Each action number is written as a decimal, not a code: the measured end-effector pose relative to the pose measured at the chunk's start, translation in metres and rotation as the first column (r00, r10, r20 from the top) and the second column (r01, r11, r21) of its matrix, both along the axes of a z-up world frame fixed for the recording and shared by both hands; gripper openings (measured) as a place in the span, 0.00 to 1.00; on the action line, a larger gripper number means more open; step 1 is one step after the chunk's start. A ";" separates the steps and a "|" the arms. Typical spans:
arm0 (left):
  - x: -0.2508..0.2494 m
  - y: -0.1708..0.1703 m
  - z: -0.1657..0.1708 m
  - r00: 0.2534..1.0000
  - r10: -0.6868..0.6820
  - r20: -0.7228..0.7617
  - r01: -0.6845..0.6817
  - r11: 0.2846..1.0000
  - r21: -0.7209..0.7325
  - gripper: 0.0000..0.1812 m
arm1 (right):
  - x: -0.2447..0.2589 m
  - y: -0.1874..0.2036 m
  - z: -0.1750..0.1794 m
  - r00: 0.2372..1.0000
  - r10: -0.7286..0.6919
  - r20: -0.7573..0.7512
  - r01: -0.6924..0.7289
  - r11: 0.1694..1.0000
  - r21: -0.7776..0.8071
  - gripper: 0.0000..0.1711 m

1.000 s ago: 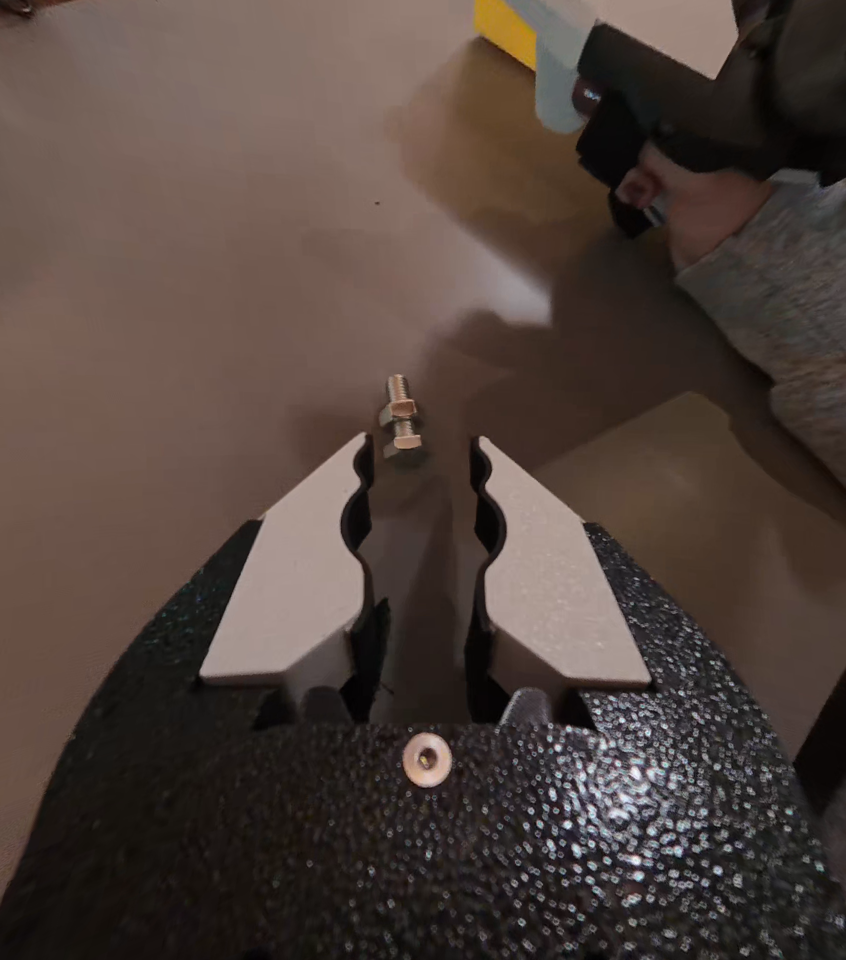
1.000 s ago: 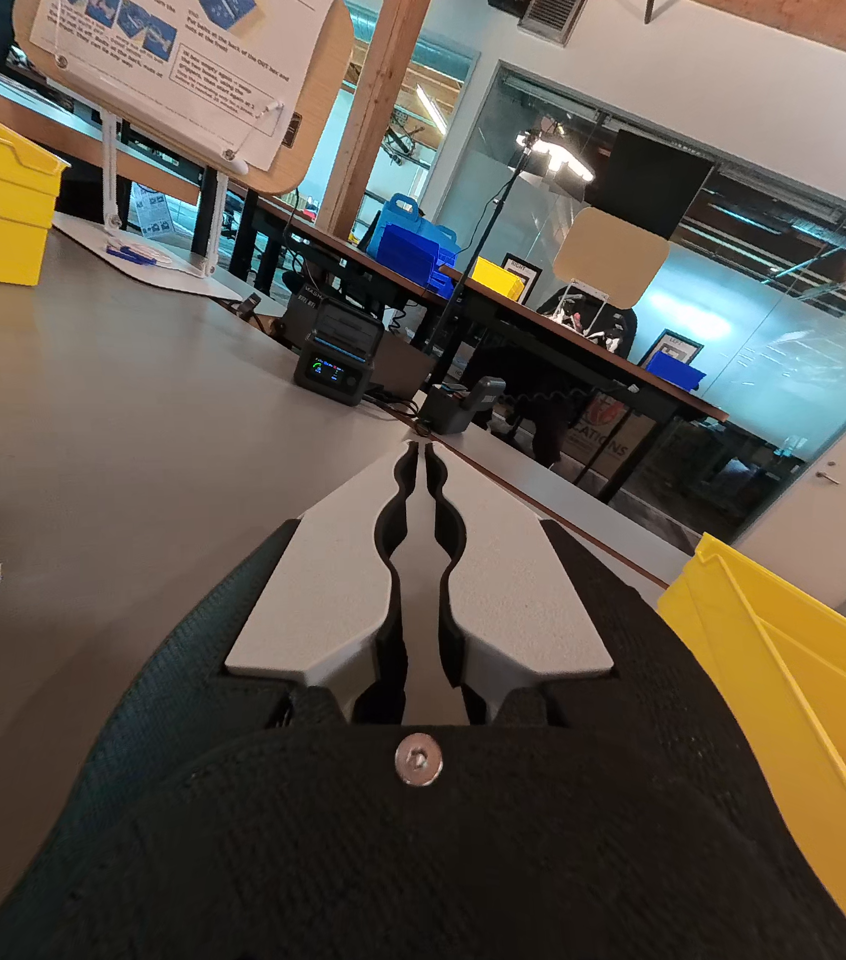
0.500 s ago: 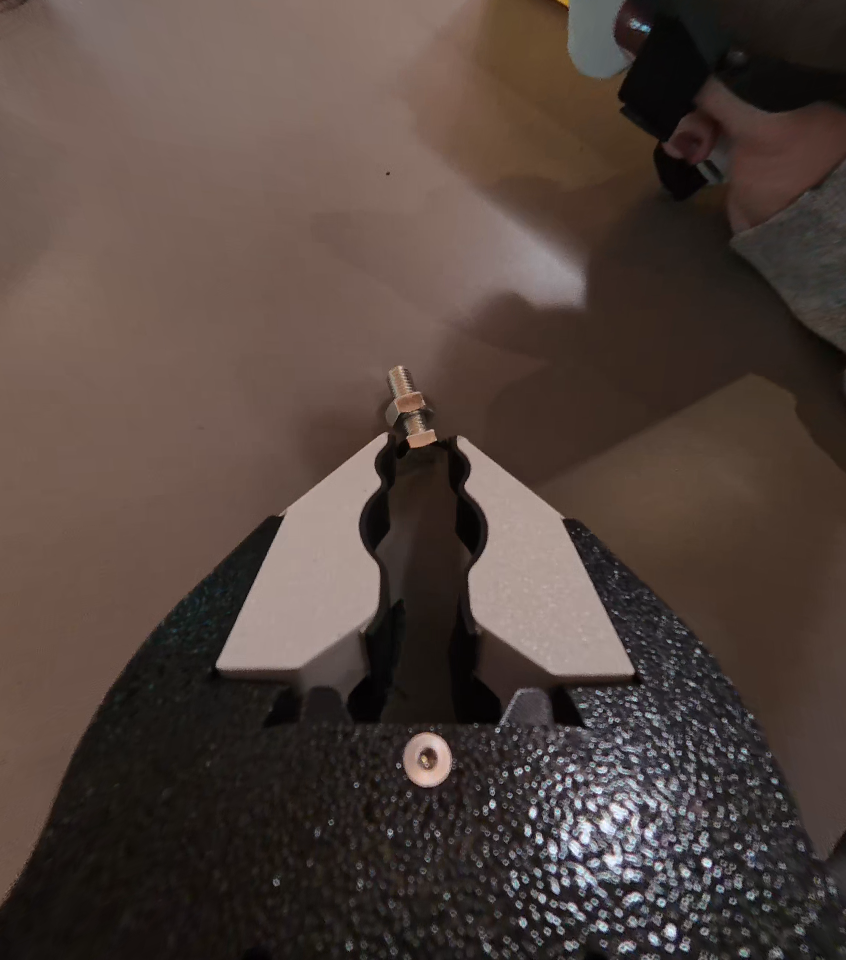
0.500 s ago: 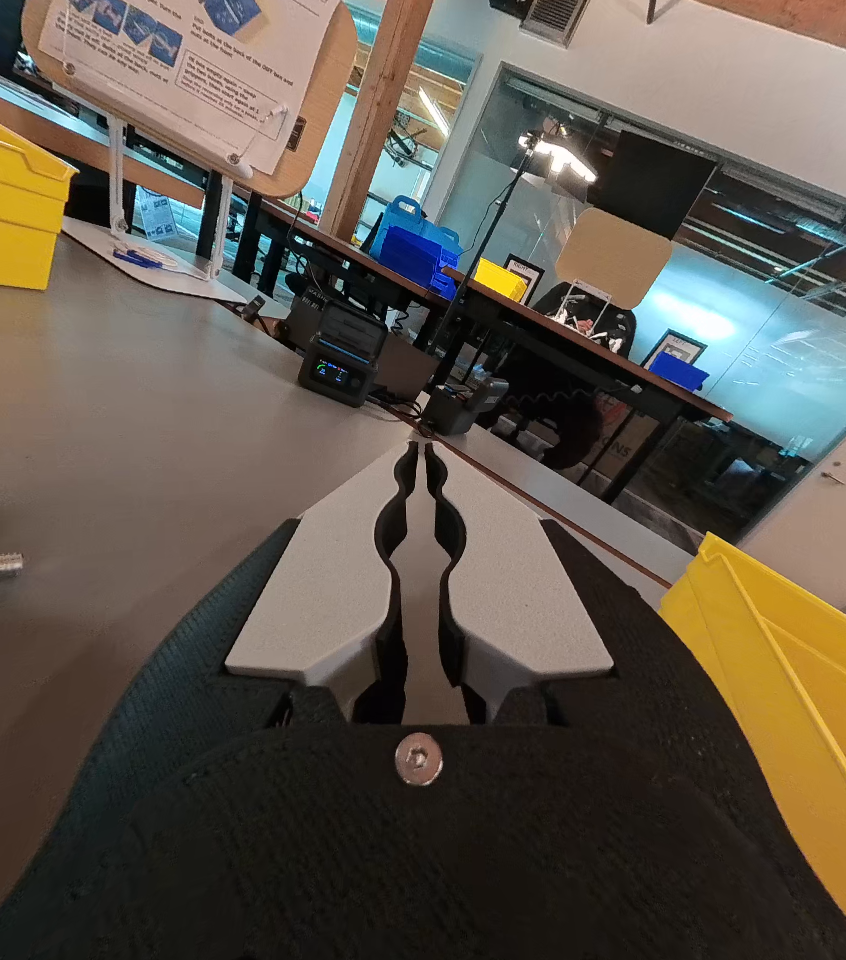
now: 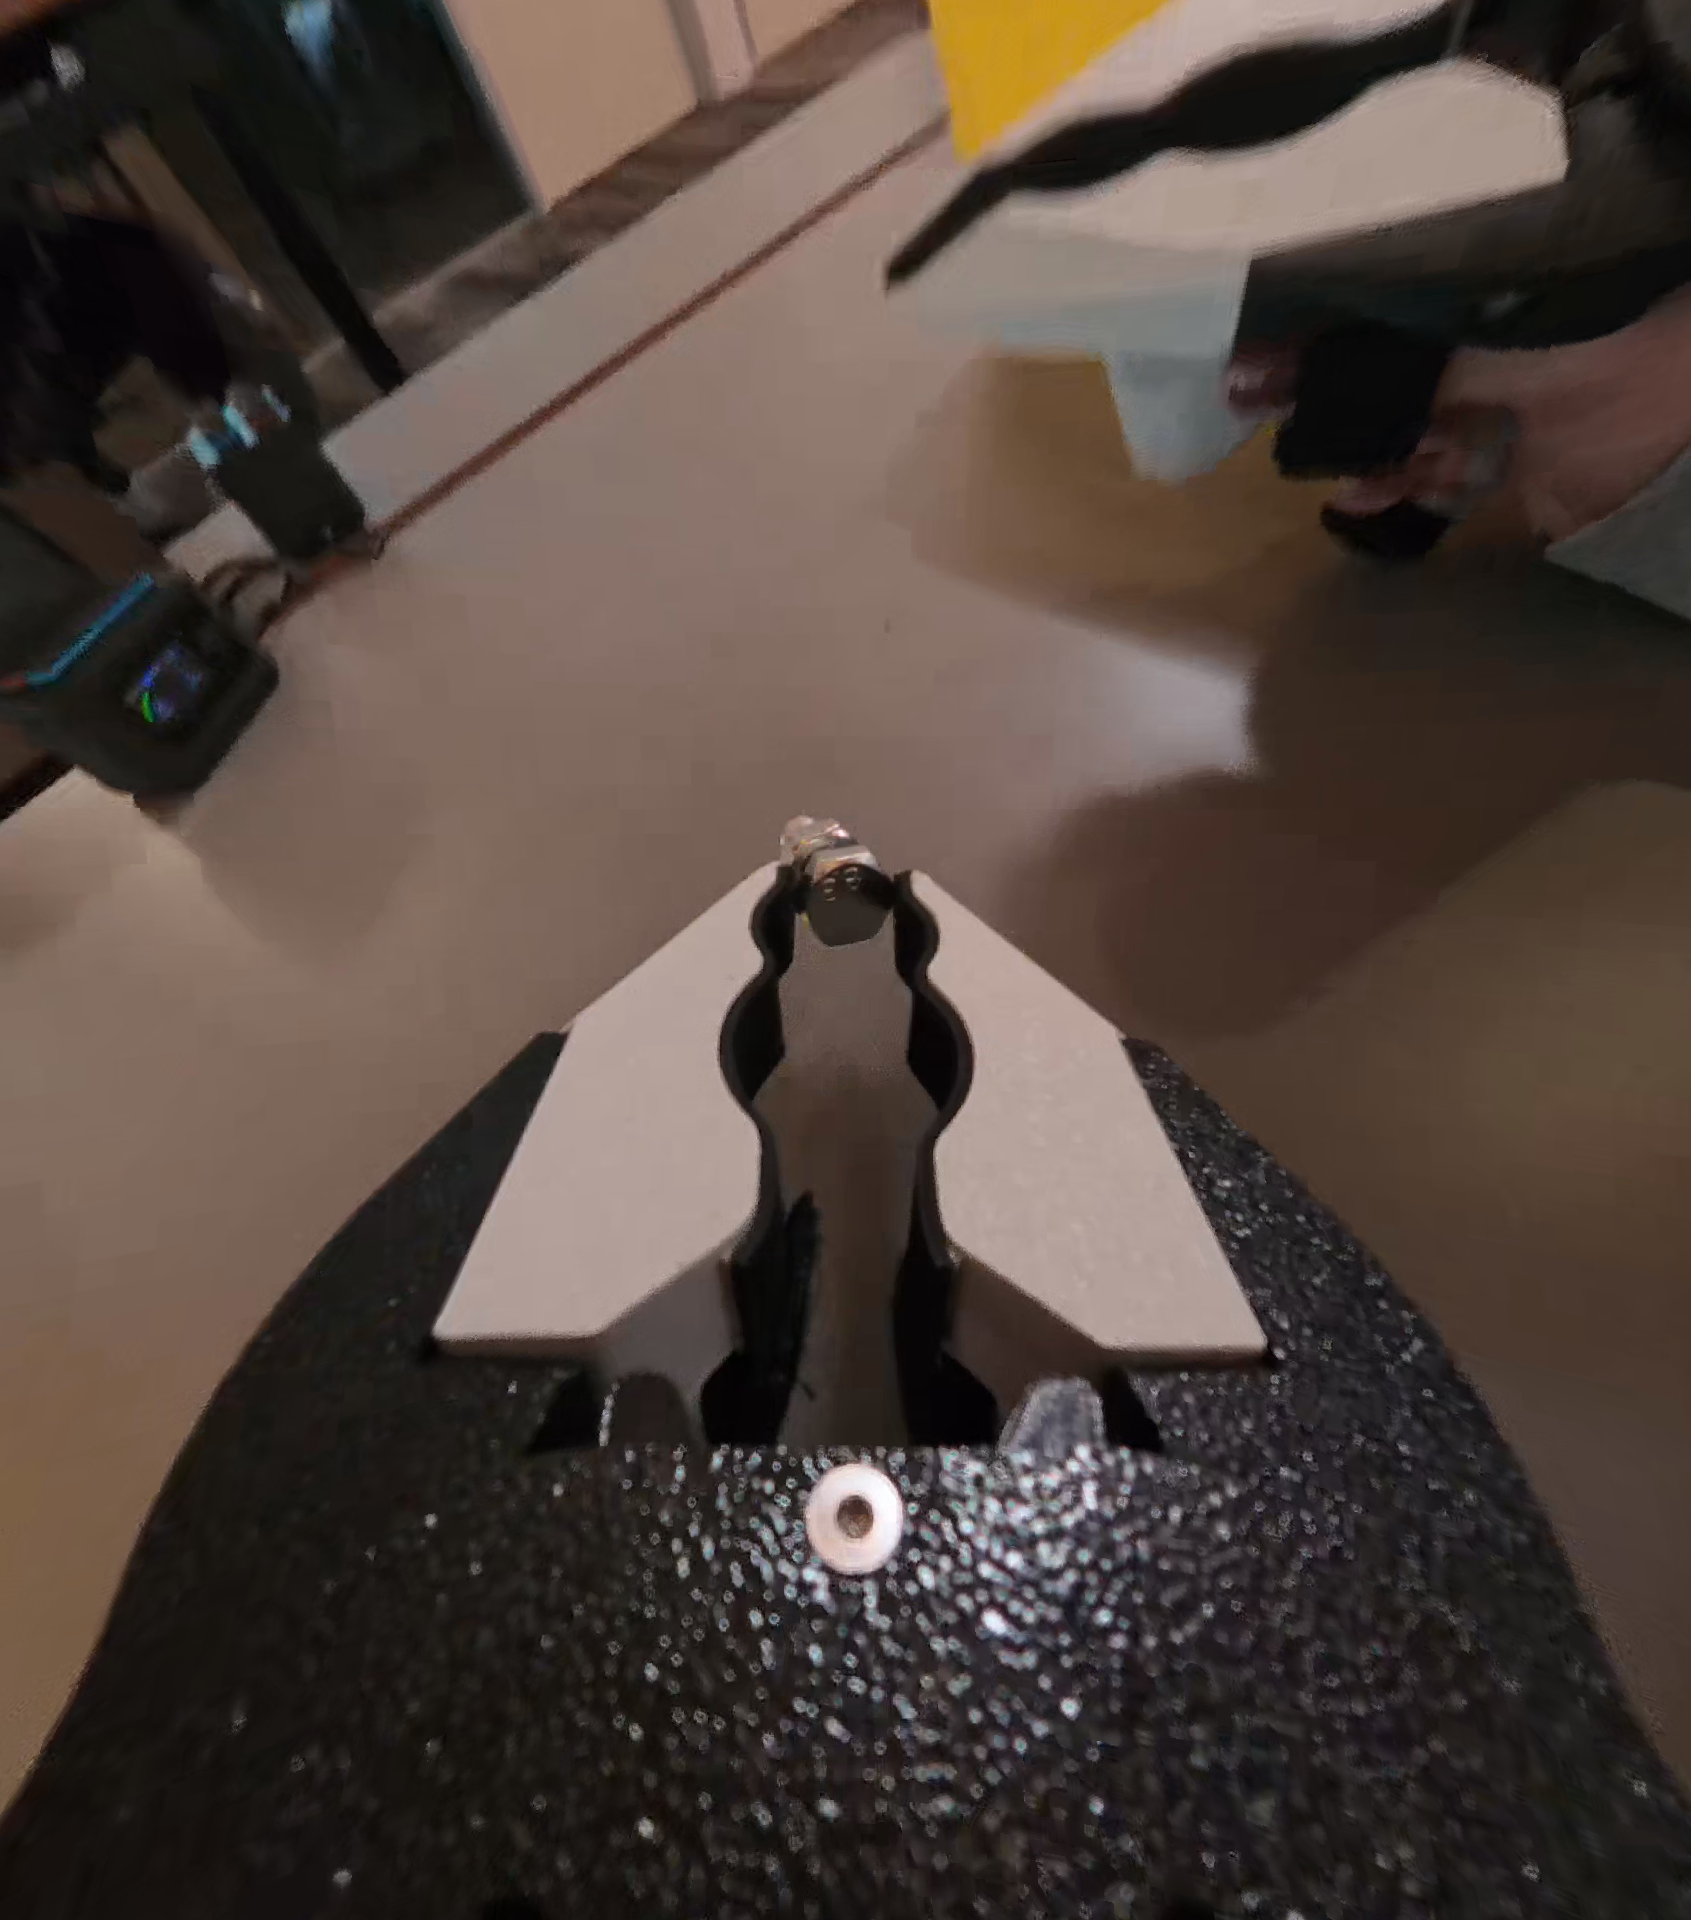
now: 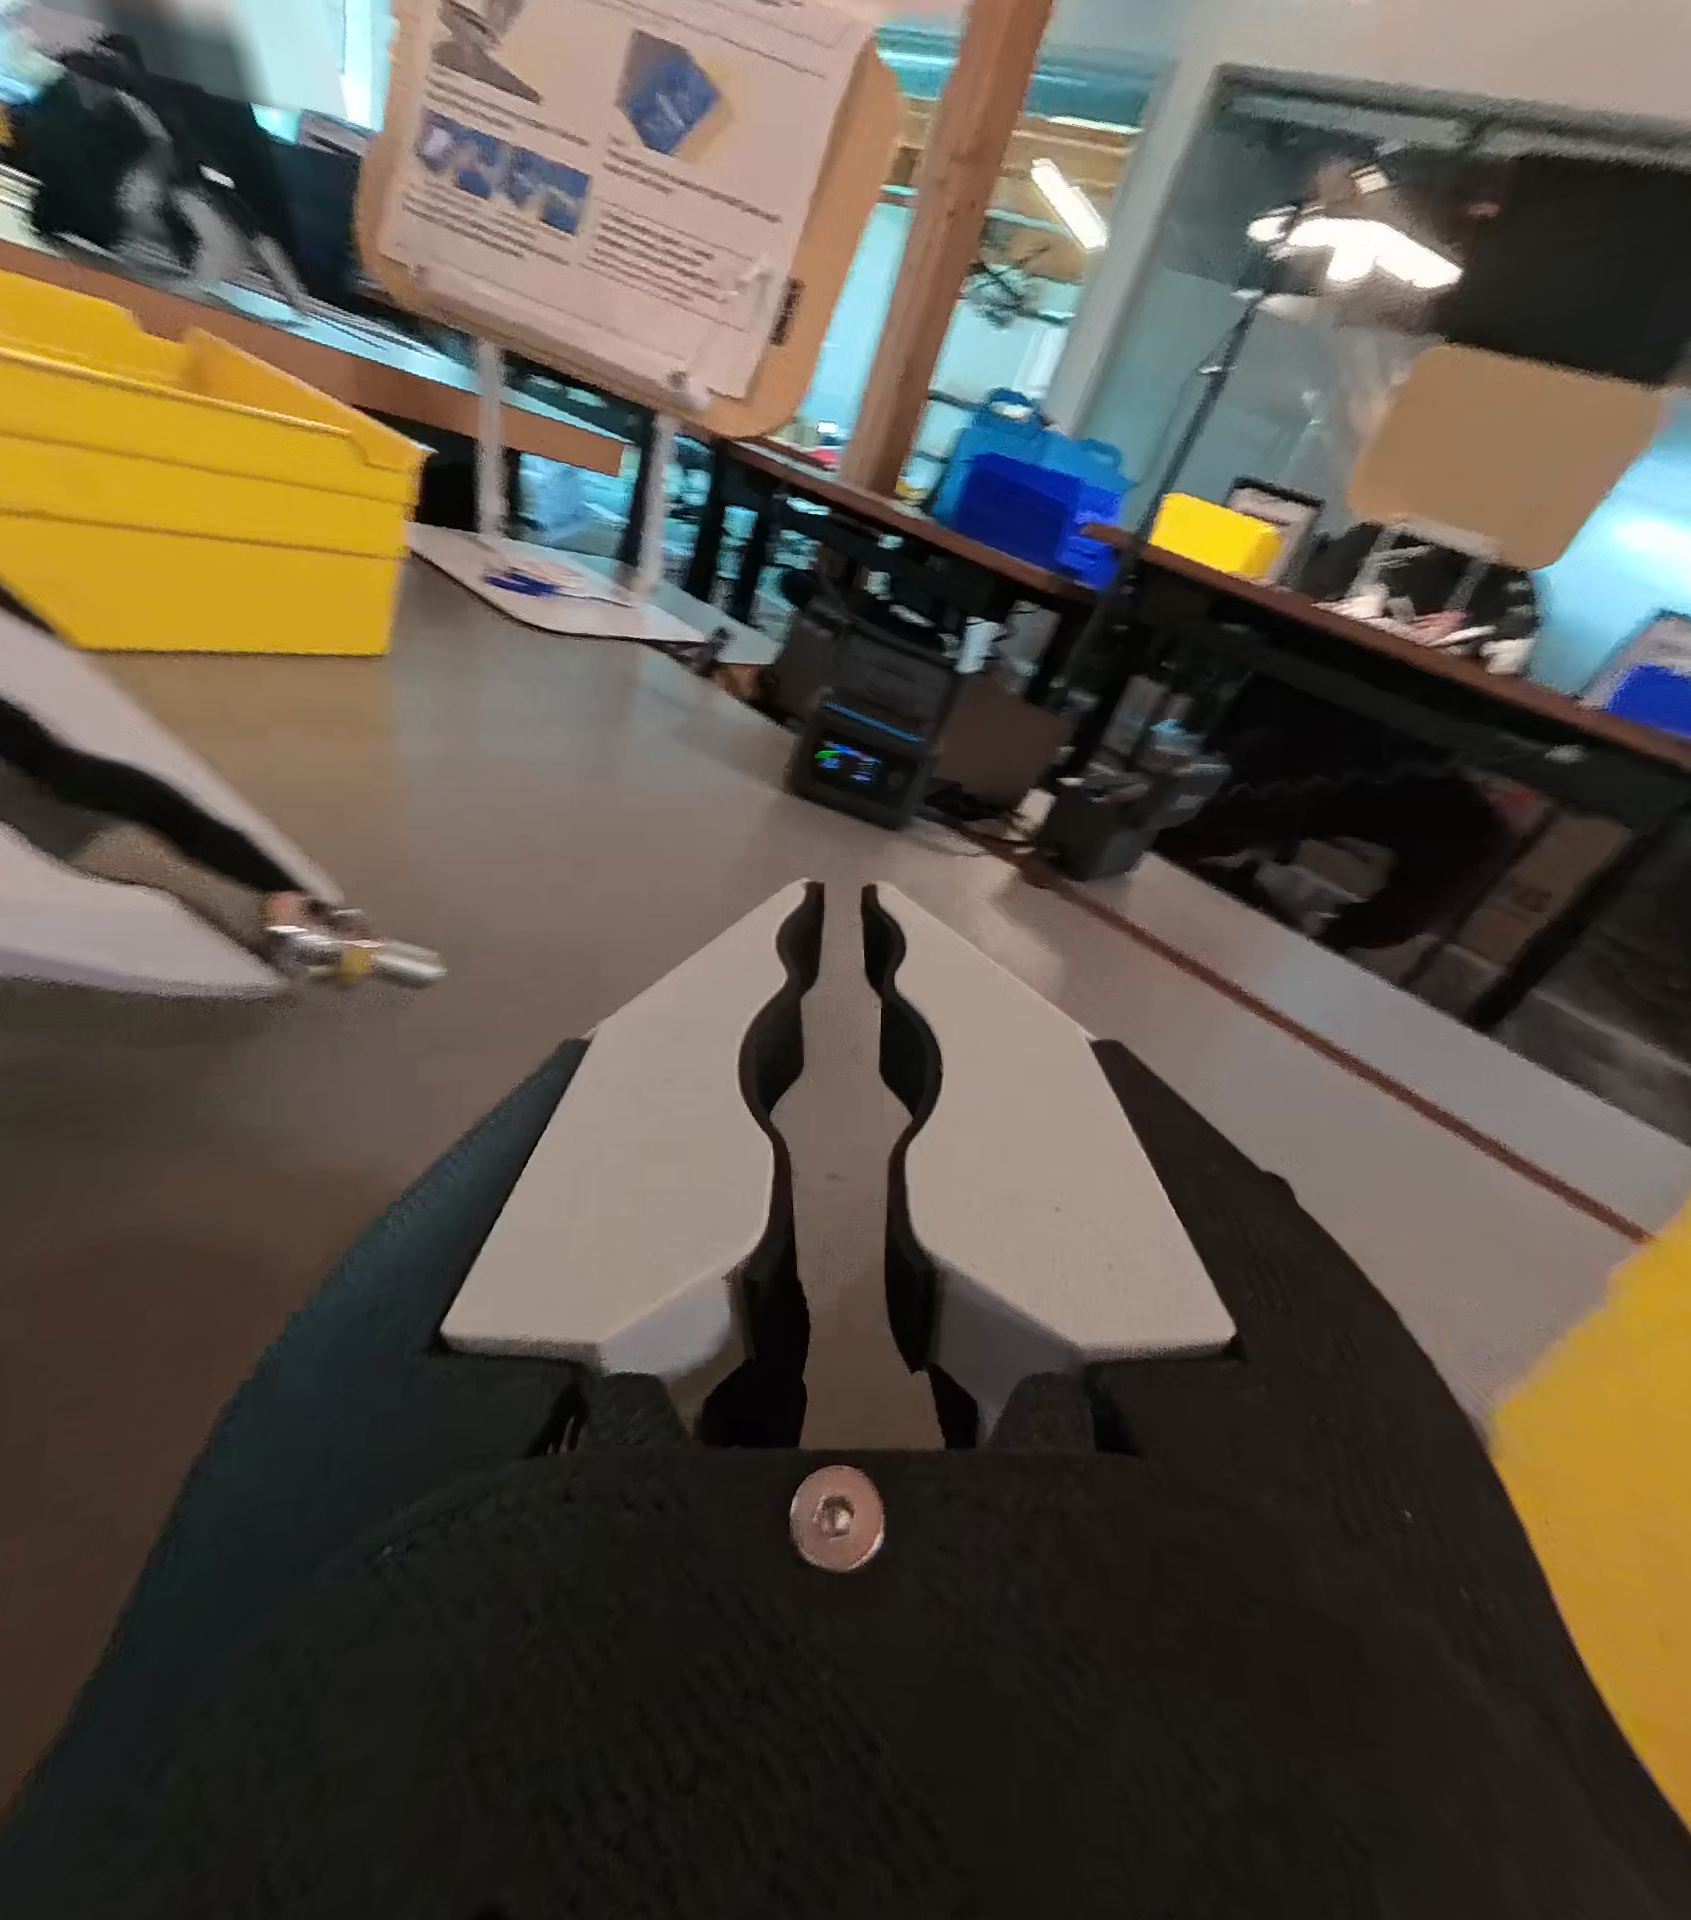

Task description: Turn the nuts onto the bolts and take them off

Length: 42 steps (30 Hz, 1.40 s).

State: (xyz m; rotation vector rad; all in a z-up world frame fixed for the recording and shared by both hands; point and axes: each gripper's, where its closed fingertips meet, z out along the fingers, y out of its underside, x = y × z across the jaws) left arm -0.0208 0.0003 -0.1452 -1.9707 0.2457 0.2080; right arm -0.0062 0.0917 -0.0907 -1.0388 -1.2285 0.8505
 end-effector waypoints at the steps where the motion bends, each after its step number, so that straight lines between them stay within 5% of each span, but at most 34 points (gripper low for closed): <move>1: -0.002 0.002 0.006 0.999 -0.016 0.032 0.015 0.999 0.040 0.09 | -0.002 -0.008 -0.001 0.998 0.070 0.010 -0.069 0.997 -0.032 0.05; 5: 0.016 0.001 0.049 0.953 -0.277 0.124 0.230 0.926 0.298 0.09 | -0.001 -0.049 -0.004 0.908 0.420 0.009 -0.392 0.854 -0.342 0.09; 8: 0.022 -0.005 0.070 0.929 -0.366 0.052 0.316 0.858 0.406 0.09 | 0.004 -0.069 0.007 0.778 0.607 -0.161 -0.523 0.484 -0.702 0.13; 10: 0.027 -0.006 0.073 0.912 -0.409 0.040 0.354 0.831 0.429 0.09 | 0.006 -0.071 0.011 0.738 0.628 -0.248 -0.522 0.298 -0.799 0.16; 16: 0.042 -0.003 0.073 0.892 -0.453 -0.009 0.409 0.797 0.446 0.09 | 0.006 -0.080 0.014 0.663 0.628 -0.407 -0.493 -0.042 -0.869 0.17; 18: 0.044 -0.002 0.068 0.888 -0.459 -0.017 0.422 0.800 0.426 0.09 | 0.006 -0.082 0.018 0.646 0.621 -0.445 -0.506 -0.088 -0.858 0.13; 22: 0.043 0.001 0.060 0.897 -0.442 -0.020 0.414 0.824 0.387 0.09 | 0.006 -0.084 0.018 0.644 0.628 -0.437 -0.525 -0.053 -0.850 0.05; 29: 0.039 0.011 0.041 0.913 -0.405 0.052 0.375 0.882 0.284 0.13 | 0.002 -0.077 0.009 0.743 0.621 -0.252 -0.537 0.327 -0.778 0.04; 33: 0.044 0.007 0.043 0.895 -0.432 0.114 0.387 0.876 0.288 0.14 | 0.007 -0.080 0.014 0.741 0.634 -0.221 -0.583 0.445 -0.680 0.04; 42: 0.056 -0.003 0.041 0.794 -0.538 0.282 0.476 0.840 0.263 0.09 | 0.022 -0.098 0.015 0.674 0.722 -0.157 -0.670 0.508 -0.542 0.04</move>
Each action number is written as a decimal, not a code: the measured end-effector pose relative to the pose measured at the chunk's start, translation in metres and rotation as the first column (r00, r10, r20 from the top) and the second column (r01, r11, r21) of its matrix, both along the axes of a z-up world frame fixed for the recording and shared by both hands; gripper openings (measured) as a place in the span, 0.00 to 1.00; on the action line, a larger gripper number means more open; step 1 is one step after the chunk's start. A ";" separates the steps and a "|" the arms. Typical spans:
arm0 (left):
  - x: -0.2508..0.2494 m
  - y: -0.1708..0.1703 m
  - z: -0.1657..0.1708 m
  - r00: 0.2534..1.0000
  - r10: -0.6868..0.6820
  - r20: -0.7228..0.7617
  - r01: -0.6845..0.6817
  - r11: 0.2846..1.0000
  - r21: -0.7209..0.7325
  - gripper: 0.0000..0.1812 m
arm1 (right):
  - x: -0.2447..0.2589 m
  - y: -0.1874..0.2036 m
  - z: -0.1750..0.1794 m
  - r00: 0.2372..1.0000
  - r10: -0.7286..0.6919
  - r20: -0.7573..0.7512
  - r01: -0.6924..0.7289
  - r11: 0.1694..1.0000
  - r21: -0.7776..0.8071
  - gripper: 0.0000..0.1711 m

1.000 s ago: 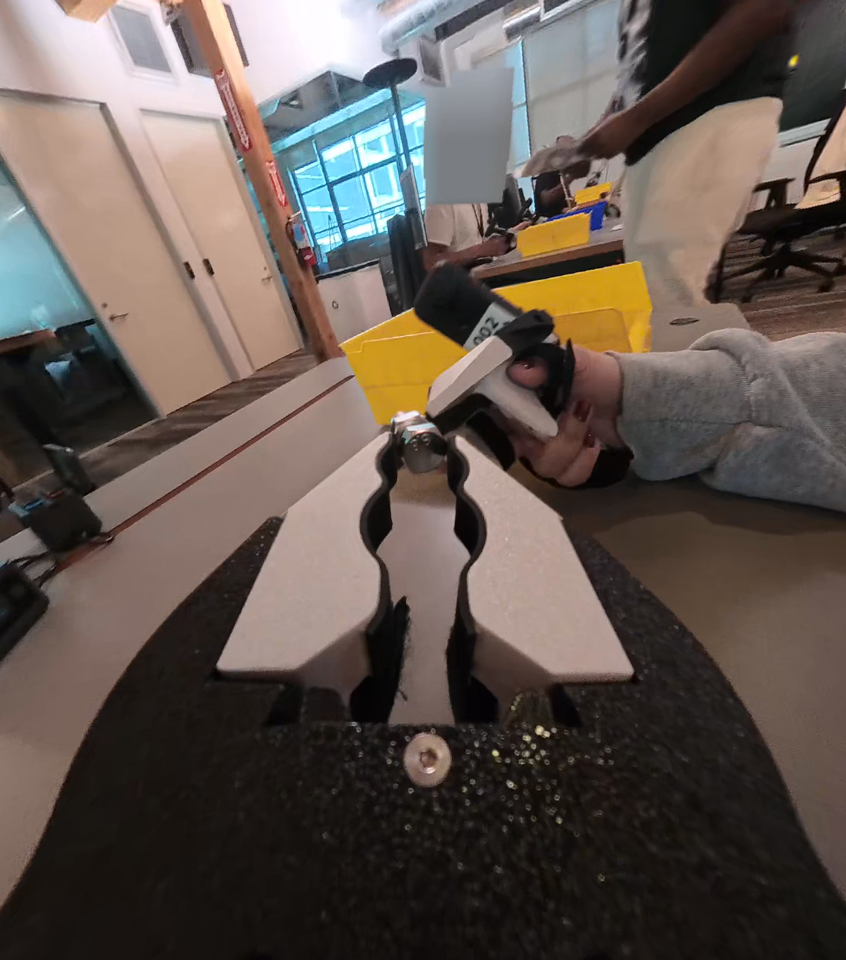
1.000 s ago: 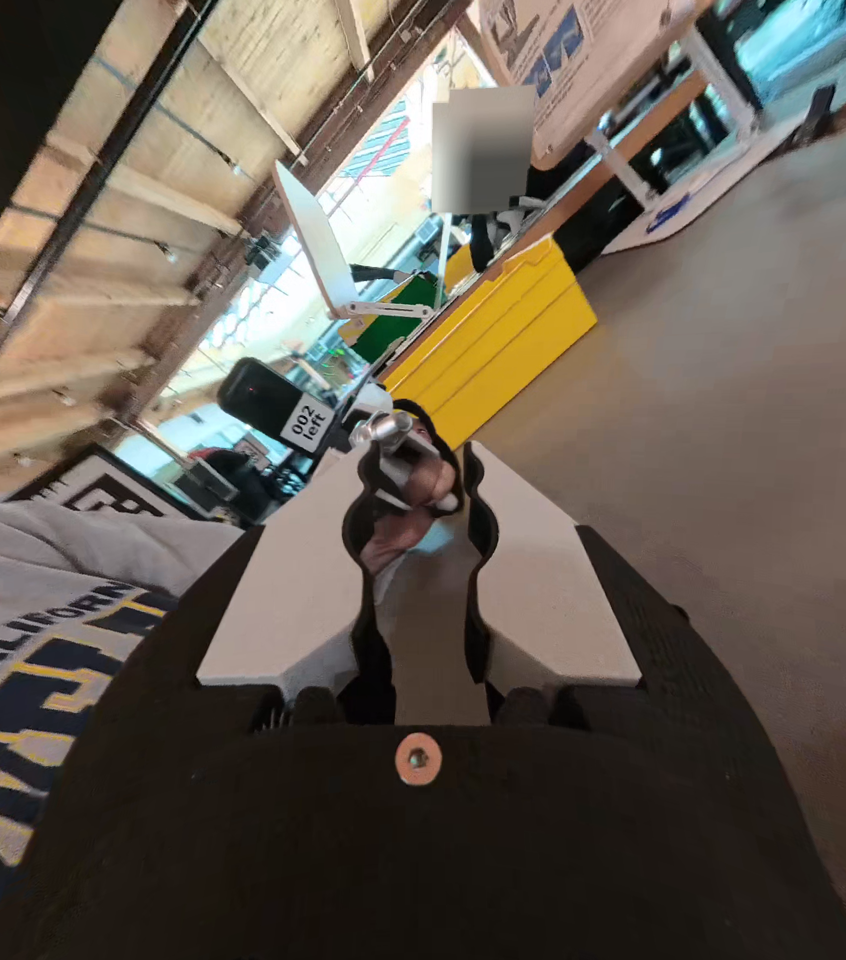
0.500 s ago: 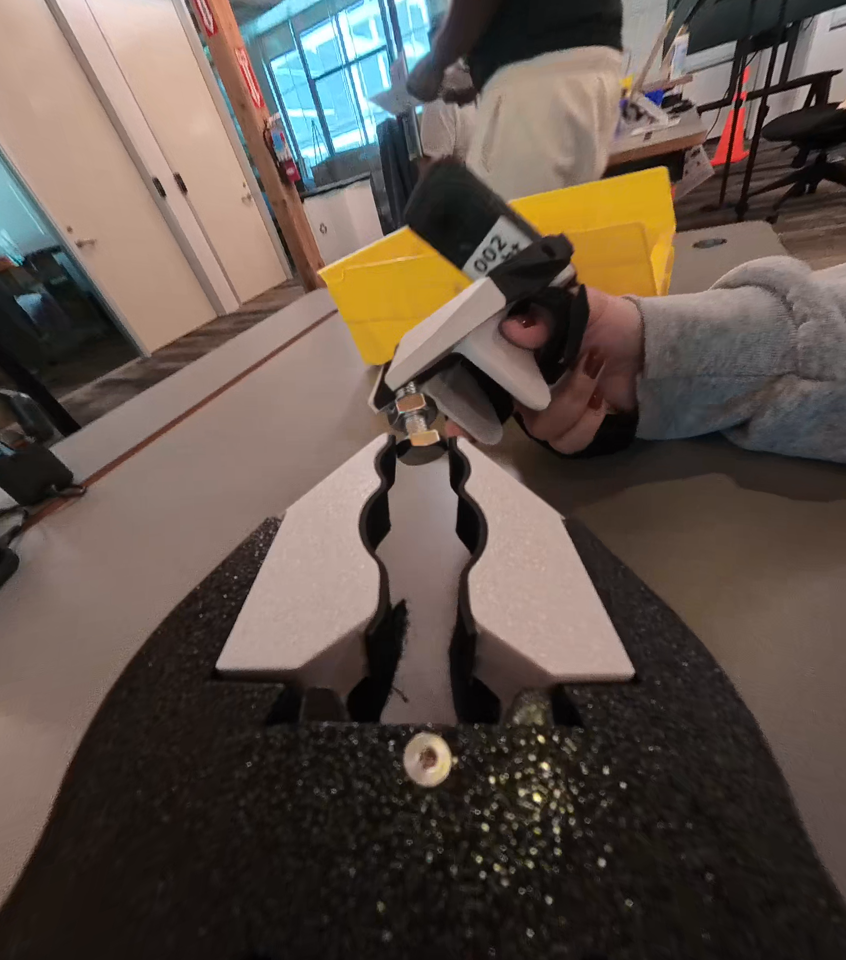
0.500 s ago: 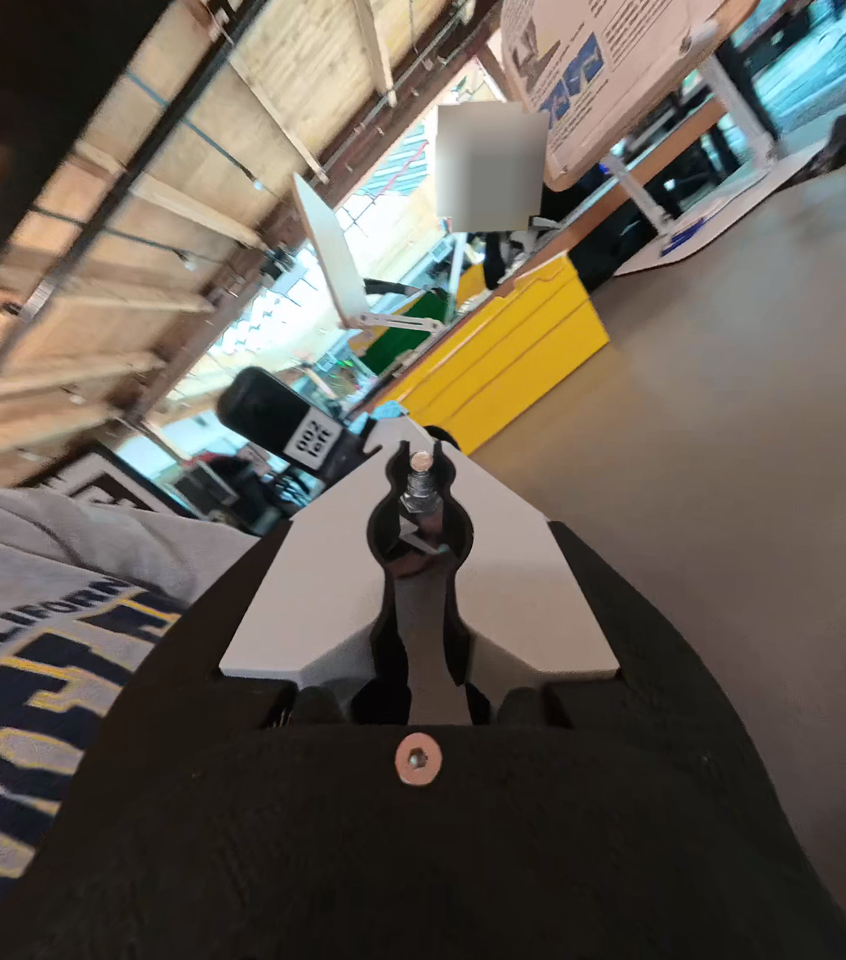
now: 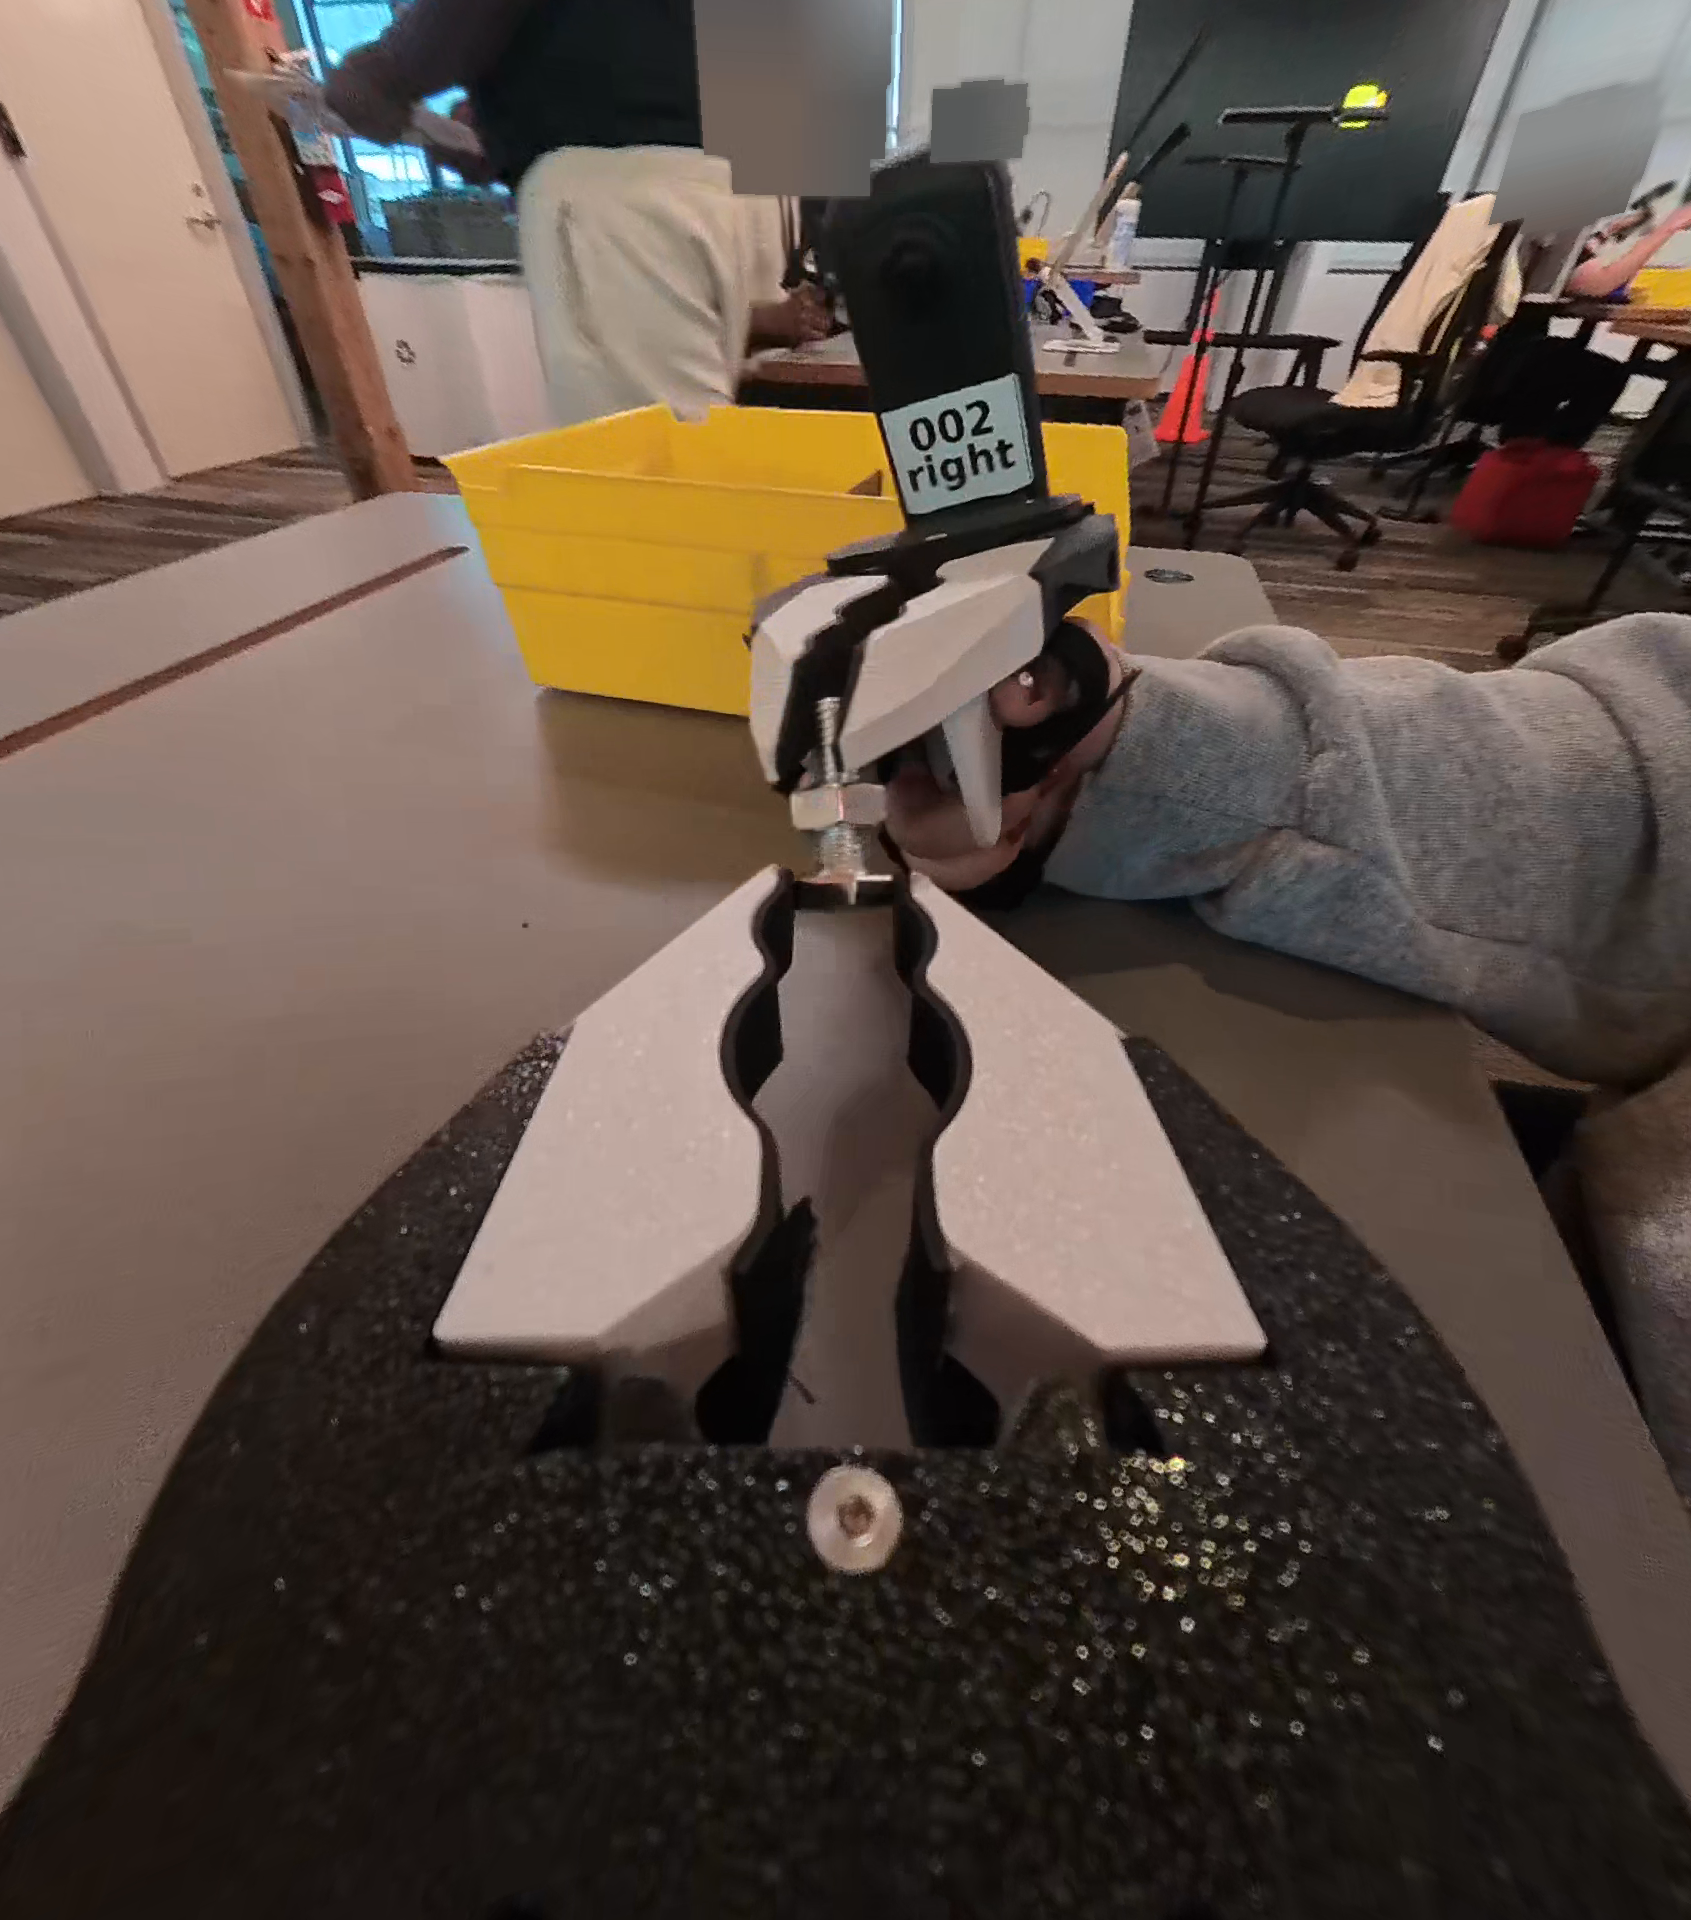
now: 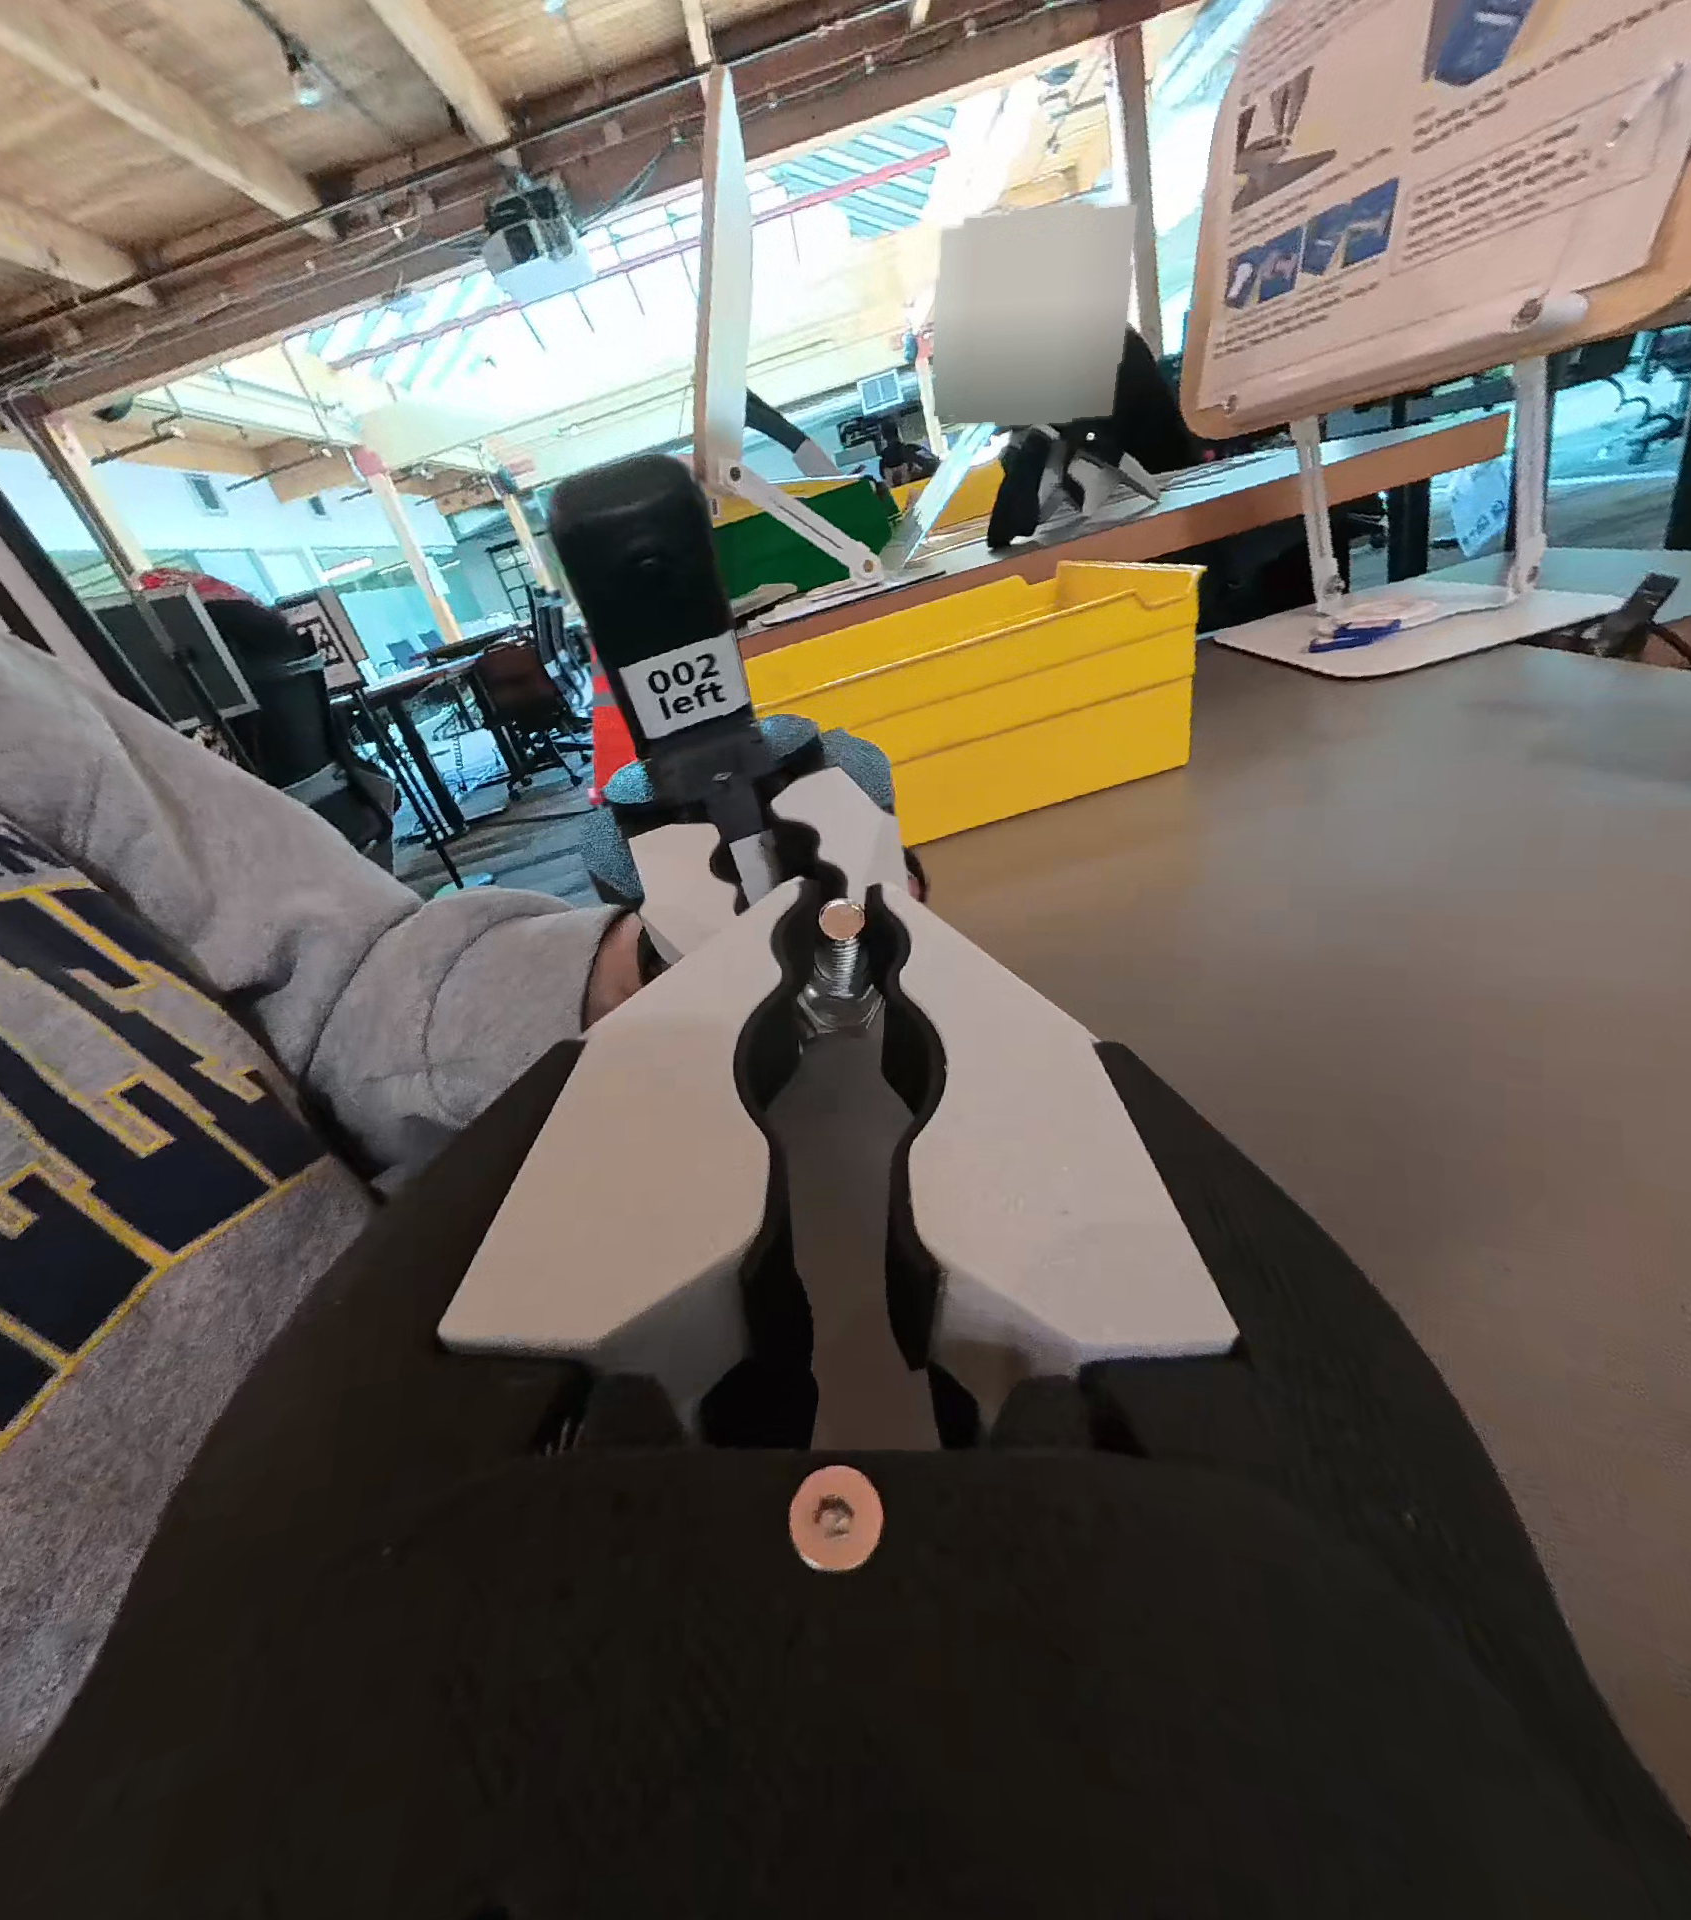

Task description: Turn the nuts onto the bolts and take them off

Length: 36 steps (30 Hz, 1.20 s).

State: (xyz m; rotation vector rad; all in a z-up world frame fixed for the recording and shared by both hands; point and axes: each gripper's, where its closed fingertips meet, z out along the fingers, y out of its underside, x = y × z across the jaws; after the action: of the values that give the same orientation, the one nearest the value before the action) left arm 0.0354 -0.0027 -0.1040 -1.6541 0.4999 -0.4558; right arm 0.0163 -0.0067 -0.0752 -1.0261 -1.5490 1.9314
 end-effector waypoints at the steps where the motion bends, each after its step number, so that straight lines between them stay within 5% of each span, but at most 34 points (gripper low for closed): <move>1: 0.002 0.000 -0.001 1.000 -0.012 -0.001 0.012 1.000 -0.009 0.09 | 0.001 -0.001 0.000 1.000 0.005 -0.002 -0.005 1.000 0.004 0.04; 8: 0.005 -0.001 -0.006 0.999 -0.017 -0.047 0.017 1.000 -0.017 0.09 | 0.002 -0.005 0.000 1.000 0.025 -0.010 -0.025 1.000 0.013 0.04; 12: -0.011 0.003 -0.007 0.982 0.118 -0.147 -0.114 0.993 0.037 0.09 | -0.004 0.002 -0.003 0.999 -0.047 0.002 0.047 0.999 0.026 0.05; 16: -0.047 0.007 -0.017 0.816 0.306 -0.490 -0.258 0.952 0.166 0.09 | -0.013 0.011 -0.025 0.986 -0.142 0.084 0.128 0.980 0.155 0.23; 22: -0.046 0.004 -0.047 0.568 0.242 -0.786 -0.109 0.969 0.219 0.09 | -0.016 0.002 -0.049 0.975 -0.179 0.129 0.115 0.910 0.398 0.28; 36: -0.029 0.002 -0.072 0.605 0.104 -0.789 -0.030 0.994 0.108 0.09 | -0.010 -0.001 -0.084 0.930 -0.196 0.311 0.012 0.861 0.508 0.28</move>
State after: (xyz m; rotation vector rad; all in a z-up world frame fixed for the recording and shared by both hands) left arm 0.0062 -0.0010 -0.1762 -1.7282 1.0967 0.4202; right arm 0.0060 -0.0078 -0.1595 -1.2273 -1.9997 1.1993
